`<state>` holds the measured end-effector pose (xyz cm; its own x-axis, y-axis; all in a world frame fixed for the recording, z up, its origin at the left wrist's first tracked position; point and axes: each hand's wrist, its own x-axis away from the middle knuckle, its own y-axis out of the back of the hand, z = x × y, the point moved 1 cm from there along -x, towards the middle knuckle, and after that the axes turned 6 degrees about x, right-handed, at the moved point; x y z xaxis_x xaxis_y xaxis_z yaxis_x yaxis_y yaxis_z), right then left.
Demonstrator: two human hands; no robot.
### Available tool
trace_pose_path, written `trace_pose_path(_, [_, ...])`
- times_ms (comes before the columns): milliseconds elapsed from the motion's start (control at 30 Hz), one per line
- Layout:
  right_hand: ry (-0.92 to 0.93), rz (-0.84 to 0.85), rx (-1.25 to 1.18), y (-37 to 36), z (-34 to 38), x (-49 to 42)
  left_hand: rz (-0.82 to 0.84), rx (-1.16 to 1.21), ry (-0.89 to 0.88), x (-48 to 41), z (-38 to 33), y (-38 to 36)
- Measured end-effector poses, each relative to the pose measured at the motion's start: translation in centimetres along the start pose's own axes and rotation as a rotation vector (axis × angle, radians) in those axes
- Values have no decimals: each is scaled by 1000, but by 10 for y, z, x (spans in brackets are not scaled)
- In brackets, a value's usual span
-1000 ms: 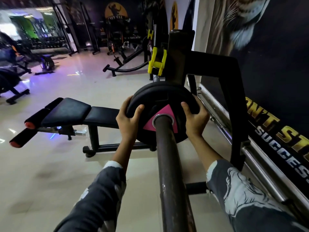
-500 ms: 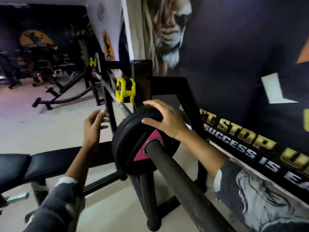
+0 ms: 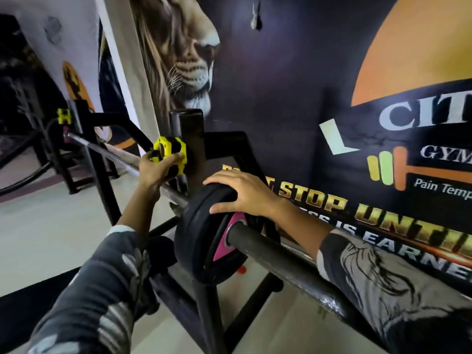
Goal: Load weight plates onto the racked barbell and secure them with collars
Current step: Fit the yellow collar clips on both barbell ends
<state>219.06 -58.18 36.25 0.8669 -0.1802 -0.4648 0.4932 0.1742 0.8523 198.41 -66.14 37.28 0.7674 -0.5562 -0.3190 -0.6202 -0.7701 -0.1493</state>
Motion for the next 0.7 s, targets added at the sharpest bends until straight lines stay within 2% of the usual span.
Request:
trace_pose_path(167, [-8,-15,-13,0,-1,0,-169,85,-92,1,2,12])
trace_pose_path(267, [-7,-40,-31,-2,-2,0,-183,88,-129,10,-9,24])
trace_pose_path(367, [21,-11,-31,-2,-6,-1,-130,-17,-138,24,-25,30])
trace_pose_path(433, [-61,11,-227,1,-6,-5,-74,-149,-146,40,-36,25])
trace_pose_path(533, [-254,-25,-749,15,-1,-16,-37,-414,-212,72,-56,5])
trace_pose_path(600, [-318,-32,-925,32,1,-18,-14,-571,-309,97,-67,-18])
trace_pose_path(700, [-289,-14,-1075,54,4,-7,-27,-847,-473,133,-77,-56])
